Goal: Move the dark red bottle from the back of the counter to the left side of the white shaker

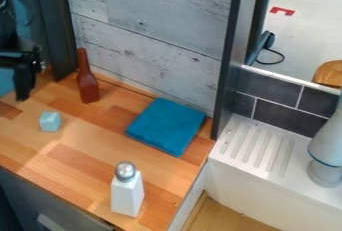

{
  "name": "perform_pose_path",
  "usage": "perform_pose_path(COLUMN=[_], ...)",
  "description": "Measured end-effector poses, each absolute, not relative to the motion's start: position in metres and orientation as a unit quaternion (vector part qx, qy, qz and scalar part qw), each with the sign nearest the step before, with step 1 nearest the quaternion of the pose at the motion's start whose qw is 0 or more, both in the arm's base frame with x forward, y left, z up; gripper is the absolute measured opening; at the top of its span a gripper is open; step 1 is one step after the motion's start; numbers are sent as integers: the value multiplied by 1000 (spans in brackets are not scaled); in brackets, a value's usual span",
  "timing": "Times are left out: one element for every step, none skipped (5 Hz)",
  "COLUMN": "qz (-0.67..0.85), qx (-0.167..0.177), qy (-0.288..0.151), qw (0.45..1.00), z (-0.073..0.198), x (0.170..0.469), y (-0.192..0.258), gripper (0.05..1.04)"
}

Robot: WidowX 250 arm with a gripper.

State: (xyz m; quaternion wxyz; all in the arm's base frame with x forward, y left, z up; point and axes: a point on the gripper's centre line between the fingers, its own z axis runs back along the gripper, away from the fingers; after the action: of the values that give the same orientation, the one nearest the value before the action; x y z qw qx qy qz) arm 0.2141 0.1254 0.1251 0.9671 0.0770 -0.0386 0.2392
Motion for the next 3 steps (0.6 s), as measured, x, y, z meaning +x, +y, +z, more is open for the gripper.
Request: perform_pose_path(qz=[267,288,309], qx=[72,59,41], qy=[-56,-74,-108], qw=[959,953,944], z=[121,113,109], x=[248,285,322], y=[139,152,161], gripper=[1001,1001,1001])
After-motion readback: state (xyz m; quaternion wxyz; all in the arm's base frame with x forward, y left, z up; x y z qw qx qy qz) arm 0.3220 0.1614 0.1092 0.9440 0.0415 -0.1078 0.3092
